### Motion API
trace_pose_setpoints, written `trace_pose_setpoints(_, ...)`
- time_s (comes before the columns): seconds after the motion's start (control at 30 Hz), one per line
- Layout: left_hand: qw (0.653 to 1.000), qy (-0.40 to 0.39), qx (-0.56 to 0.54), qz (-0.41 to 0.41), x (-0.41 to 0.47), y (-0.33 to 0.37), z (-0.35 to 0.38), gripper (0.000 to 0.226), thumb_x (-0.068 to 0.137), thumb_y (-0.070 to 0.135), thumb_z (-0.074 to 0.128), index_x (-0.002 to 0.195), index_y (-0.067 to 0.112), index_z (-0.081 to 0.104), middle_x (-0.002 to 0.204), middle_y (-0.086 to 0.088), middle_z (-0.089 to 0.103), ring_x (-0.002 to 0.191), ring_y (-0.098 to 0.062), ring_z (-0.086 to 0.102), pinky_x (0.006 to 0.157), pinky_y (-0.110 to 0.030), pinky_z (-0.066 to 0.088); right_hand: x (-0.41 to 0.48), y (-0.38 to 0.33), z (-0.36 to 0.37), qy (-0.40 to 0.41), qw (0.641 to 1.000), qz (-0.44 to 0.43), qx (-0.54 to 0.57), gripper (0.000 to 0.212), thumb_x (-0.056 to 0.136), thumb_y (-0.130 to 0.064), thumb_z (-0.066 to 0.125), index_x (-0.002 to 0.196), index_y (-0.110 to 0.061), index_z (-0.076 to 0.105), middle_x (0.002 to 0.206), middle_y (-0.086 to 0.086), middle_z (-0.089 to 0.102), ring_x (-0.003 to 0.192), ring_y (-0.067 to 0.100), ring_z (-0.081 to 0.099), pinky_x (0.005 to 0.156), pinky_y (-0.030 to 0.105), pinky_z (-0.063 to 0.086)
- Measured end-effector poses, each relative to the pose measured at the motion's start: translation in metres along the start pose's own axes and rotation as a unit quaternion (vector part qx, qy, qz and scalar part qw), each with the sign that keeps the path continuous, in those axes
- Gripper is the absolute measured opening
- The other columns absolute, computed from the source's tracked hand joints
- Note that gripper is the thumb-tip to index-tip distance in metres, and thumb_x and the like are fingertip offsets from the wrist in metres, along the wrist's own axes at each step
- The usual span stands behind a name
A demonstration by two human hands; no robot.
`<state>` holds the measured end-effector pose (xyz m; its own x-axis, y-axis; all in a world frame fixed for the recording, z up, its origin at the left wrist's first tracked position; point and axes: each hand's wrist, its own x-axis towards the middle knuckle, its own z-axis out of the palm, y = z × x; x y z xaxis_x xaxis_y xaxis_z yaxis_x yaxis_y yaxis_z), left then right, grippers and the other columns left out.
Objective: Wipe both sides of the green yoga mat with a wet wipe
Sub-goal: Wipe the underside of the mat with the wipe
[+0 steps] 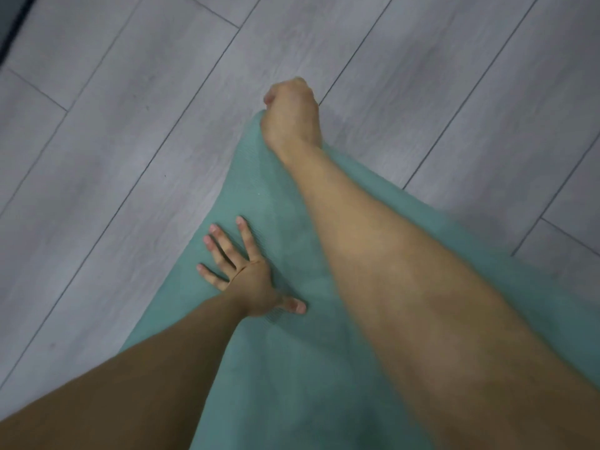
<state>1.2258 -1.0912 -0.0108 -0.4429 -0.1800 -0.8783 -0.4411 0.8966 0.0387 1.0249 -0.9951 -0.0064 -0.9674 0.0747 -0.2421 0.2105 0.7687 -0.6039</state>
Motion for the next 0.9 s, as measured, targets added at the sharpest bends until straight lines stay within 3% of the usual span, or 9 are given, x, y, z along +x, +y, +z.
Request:
trace_pose_setpoints(0.1,1.0,-0.003,-0.007,0.004,-0.003,0.0,-0.004,0.198,0.024,0.071,0.099,0.133,0.03,-0.062,0.132,-0.016,-0.072,0.128,-0.038,-0.064,0.113,-0.078,-0.017,-0.012,0.022,-0.014,0.016,0.999,-0.05,0.01,0.03,0.095,-0.003,0.055,0.112,-0.013,0.076,0.117,0.01,0.063,0.106,0.029,0.065,0.09,0.032,0.048)
trace_pose_setpoints(0.23,0.999,-0.014,-0.018,0.023,-0.004,-0.001,-0.005,0.196,0.029,0.068,0.101,0.134,0.032,-0.061,0.13,-0.014,-0.073,0.126,-0.037,-0.066,0.113,-0.078,-0.019,-0.086,0.096,-0.054,0.076,0.997,-0.027,0.022,0.026,0.096,-0.006,0.06,0.111,-0.018,0.078,0.11,0.006,0.071,0.097,0.024,0.066,0.087,0.027,0.047)
trace_pose_setpoints(0.33,0.999,-0.011,-0.023,0.019,-0.005,-0.001,-0.005,0.196,0.029,0.067,0.101,0.133,0.032,-0.061,0.13,-0.015,-0.073,0.126,-0.037,-0.066,0.113,-0.078,-0.019,-0.085,0.098,-0.053,0.103,0.993,-0.043,0.032,0.021,0.094,-0.007,0.064,0.105,-0.016,0.079,0.105,0.005,0.075,0.094,0.027,0.068,0.088,0.033,0.051)
trace_pose_setpoints(0.43,1.0,-0.002,-0.013,0.011,-0.004,0.0,-0.004,0.196,0.028,0.068,0.1,0.134,0.031,-0.061,0.131,-0.016,-0.073,0.126,-0.037,-0.066,0.113,-0.077,-0.019,-0.035,0.047,-0.016,0.055,0.986,-0.148,0.046,0.022,0.092,-0.01,0.064,0.107,-0.01,0.08,0.103,0.01,0.073,0.095,0.033,0.067,0.084,0.04,0.053)
trace_pose_setpoints(0.53,1.0,-0.002,-0.009,0.004,-0.004,0.001,-0.004,0.196,0.029,0.069,0.1,0.133,0.03,-0.061,0.13,-0.017,-0.073,0.125,-0.037,-0.066,0.112,-0.077,-0.021,-0.016,0.006,0.008,-0.071,0.959,-0.265,-0.076,0.025,0.096,-0.009,0.059,0.112,-0.006,0.078,0.112,0.013,0.066,0.11,0.036,0.059,0.088,0.045,0.051)
trace_pose_setpoints(0.6,1.0,-0.004,-0.009,0.006,-0.004,0.002,-0.004,0.196,0.03,0.069,0.1,0.133,0.03,-0.062,0.13,-0.017,-0.073,0.126,-0.038,-0.066,0.113,-0.077,-0.019,-0.026,0.02,0.005,-0.089,0.95,-0.267,-0.136,0.023,0.097,-0.009,0.058,0.11,-0.005,0.077,0.114,0.012,0.061,0.115,0.034,0.054,0.09,0.046,0.05)
trace_pose_setpoints(0.7,1.0,0.005,-0.009,0.005,-0.004,0.001,-0.004,0.197,0.028,0.071,0.099,0.135,0.028,-0.061,0.132,-0.018,-0.071,0.128,-0.039,-0.064,0.113,-0.079,-0.016,-0.084,0.069,-0.013,-0.035,0.964,-0.232,-0.122,0.017,0.093,-0.008,0.063,0.105,-0.006,0.075,0.104,0.013,0.056,0.102,0.035,0.057,0.074,0.048,0.055)
trace_pose_setpoints(0.8,1.0,0.007,-0.005,0.011,-0.002,0.0,-0.003,0.198,0.027,0.071,0.099,0.137,0.027,-0.059,0.133,-0.019,-0.071,0.129,-0.039,-0.063,0.113,-0.08,-0.015,-0.145,0.115,-0.032,-0.038,0.965,-0.228,-0.125,0.028,0.093,-0.005,0.066,0.118,-0.011,0.074,0.1,0.01,0.055,0.09,0.033,0.058,0.066,0.046,0.056)
trace_pose_setpoints(0.9,1.0,0.003,-0.007,0.011,-0.003,-0.001,-0.003,0.197,0.028,0.07,0.1,0.135,0.027,-0.061,0.132,-0.019,-0.072,0.127,-0.039,-0.064,0.113,-0.079,-0.015,-0.148,0.106,-0.017,-0.037,0.972,-0.209,-0.106,0.027,0.095,-0.003,0.067,0.12,-0.008,0.073,0.101,0.012,0.057,0.086,0.034,0.058,0.064,0.044,0.054)
